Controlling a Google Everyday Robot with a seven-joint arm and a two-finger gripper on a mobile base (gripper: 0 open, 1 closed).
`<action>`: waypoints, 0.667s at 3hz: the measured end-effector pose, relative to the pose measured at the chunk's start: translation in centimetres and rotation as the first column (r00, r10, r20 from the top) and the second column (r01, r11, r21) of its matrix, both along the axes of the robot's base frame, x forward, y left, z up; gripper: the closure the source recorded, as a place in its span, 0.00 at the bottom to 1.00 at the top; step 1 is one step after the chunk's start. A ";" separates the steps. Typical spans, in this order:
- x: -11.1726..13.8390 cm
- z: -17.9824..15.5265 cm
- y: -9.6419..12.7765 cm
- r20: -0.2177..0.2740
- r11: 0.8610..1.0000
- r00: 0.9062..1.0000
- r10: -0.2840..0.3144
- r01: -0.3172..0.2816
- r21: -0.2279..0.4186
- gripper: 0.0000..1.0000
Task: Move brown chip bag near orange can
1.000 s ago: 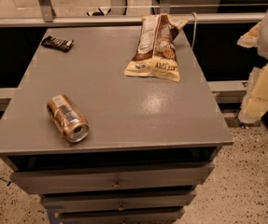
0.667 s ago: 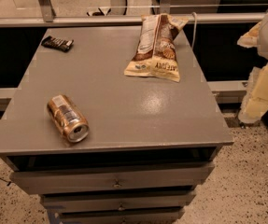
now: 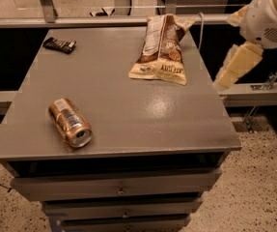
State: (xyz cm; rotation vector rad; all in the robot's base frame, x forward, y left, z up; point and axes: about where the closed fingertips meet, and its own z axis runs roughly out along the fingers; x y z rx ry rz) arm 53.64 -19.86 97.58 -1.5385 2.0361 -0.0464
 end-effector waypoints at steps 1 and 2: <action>6.7 -0.5 1.5 0.064 0.985 0.997 -0.048 0.037 0.171 0.00; 11.6 -2.2 3.5 0.061 0.948 0.992 -0.108 0.084 0.307 0.00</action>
Offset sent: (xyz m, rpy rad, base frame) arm 0.1751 0.0541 -0.0393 0.4817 -0.0848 -0.1828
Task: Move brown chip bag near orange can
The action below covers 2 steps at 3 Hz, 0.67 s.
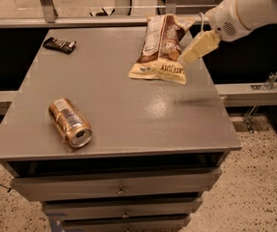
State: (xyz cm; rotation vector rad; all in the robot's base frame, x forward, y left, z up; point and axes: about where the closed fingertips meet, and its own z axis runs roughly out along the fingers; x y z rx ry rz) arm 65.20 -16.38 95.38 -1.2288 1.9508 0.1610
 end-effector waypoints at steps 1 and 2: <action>3.6 -1.8 1.6 -0.031 0.991 0.998 -0.061 0.064 0.115 0.00; 6.4 -3.2 3.4 -0.064 0.972 0.993 -0.104 0.115 0.203 0.00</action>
Offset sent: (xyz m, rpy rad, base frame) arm 0.0956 0.0500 -0.0448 0.3139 0.0754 -0.1748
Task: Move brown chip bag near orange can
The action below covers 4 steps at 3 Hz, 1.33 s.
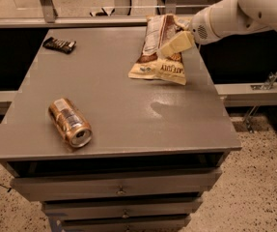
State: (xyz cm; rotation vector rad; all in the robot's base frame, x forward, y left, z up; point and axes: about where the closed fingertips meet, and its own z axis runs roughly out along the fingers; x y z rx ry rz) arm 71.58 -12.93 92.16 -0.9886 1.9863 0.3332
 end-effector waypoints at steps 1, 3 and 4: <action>1.8 -1.2 1.4 -0.022 0.998 0.999 -0.037 0.038 0.041 0.00; 3.0 -3.6 3.0 -0.048 0.996 0.996 -0.070 0.072 0.052 0.41; 2.6 -4.2 2.5 -0.056 0.996 0.996 -0.076 0.079 0.044 0.65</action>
Offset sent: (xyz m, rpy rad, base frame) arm 0.0376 0.0347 -0.0388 0.0683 0.0468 -0.0872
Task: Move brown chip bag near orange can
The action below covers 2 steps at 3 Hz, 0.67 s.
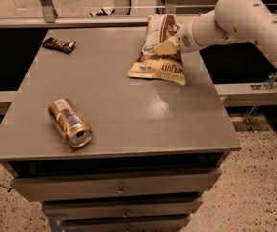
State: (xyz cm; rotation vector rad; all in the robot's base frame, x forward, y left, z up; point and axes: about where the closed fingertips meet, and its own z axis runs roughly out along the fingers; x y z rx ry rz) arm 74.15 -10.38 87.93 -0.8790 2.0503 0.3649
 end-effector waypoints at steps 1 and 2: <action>-0.6 0.6 -0.5 0.005 1.000 1.000 0.012 -0.012 -0.015 0.88; -1.8 3.0 -0.4 0.025 0.997 0.997 0.075 -0.075 -0.002 1.00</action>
Offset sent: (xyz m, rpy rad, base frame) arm -0.0421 -0.0050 0.0868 0.0196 -0.0720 0.2089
